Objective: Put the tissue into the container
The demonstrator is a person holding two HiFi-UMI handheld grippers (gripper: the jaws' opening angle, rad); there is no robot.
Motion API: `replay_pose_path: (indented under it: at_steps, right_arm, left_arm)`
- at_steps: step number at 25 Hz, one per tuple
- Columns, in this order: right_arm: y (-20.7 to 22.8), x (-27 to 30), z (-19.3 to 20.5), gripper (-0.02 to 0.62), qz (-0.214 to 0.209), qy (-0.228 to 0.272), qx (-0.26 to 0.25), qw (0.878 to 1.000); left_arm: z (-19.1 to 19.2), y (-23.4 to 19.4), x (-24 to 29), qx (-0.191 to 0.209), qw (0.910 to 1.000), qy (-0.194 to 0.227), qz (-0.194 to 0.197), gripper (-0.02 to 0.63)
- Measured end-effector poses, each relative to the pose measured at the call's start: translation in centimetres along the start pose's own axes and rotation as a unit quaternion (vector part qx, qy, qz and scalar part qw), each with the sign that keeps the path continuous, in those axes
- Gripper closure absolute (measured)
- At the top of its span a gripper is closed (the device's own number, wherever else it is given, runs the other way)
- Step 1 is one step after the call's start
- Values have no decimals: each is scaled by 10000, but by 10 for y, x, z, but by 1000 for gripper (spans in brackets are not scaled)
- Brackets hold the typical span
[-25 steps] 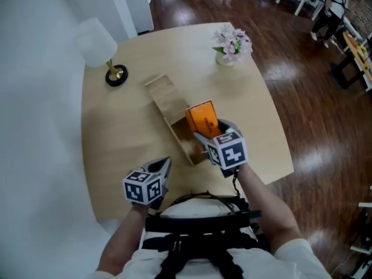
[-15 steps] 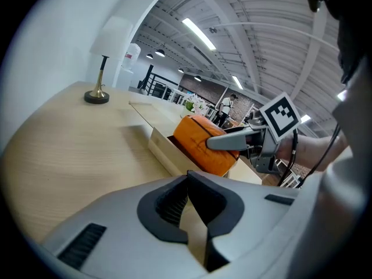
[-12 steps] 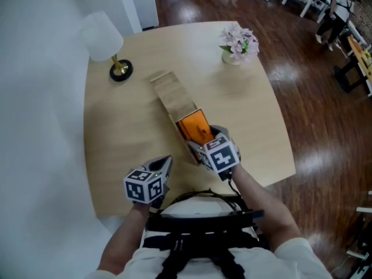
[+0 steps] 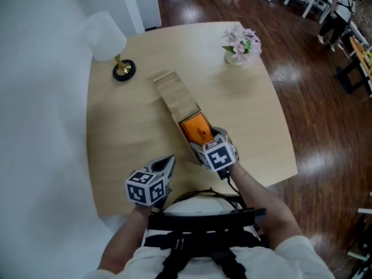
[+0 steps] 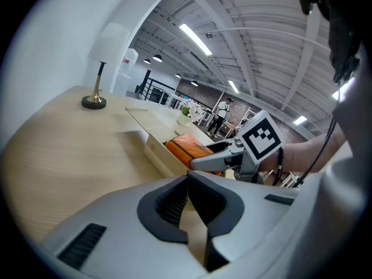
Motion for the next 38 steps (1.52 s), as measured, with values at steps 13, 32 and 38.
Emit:
replay_pose_path:
  at_steps: [13, 32, 38]
  right_arm:
    - [0, -4, -3, 207, 304, 216, -199, 9991]
    - [17, -81, -3, 588, 673, 1253, 627, 9879]
    - [22, -103, -6, 588, 692, 1441, 788, 9840]
  left_arm:
    - [-3, 5, 2, 89, 9999, 79, 102, 611]
    - [-11, 21, -2, 206, 9991, 225, 285, 611]
    - [-21, 28, -10, 358, 9981, 373, 321, 612]
Point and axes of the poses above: the fingertips, and each gripper's own axes: x forward along the fingers, y to its right, z out of its underside, the point moved 8 cm from there along -x, backward along the fingers, and after that the axes turned 1 degree about y, right-handed, at the moved point
